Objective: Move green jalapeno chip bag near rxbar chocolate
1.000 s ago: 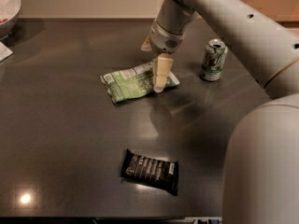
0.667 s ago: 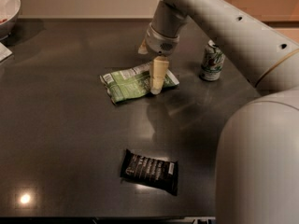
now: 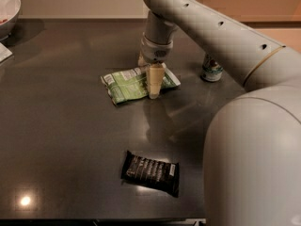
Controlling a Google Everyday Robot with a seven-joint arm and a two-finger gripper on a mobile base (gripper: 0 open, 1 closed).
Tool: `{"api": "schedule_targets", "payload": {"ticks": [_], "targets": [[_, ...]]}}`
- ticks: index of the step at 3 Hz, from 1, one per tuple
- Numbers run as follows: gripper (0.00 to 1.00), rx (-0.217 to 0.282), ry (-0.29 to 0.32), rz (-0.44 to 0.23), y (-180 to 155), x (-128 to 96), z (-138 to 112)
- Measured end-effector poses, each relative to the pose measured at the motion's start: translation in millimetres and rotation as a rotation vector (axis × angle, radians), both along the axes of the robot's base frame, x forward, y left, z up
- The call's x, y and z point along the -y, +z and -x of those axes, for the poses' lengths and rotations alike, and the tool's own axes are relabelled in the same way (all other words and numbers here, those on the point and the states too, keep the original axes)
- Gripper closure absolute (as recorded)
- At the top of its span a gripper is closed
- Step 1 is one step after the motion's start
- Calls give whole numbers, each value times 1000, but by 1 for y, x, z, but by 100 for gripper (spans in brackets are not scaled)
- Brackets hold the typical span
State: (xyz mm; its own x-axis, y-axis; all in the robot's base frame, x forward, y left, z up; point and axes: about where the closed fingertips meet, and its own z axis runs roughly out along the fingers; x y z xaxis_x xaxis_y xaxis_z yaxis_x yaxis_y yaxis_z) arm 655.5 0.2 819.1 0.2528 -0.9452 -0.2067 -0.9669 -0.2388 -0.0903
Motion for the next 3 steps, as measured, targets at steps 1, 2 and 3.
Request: {"api": "schedule_targets", "payload": {"ticks": [1,2,3], "targets": [[41,-3,8,27,-2,3,2],[64,-2,9,27,1,3,2],[86,-2,9,27,9,3,2]]}}
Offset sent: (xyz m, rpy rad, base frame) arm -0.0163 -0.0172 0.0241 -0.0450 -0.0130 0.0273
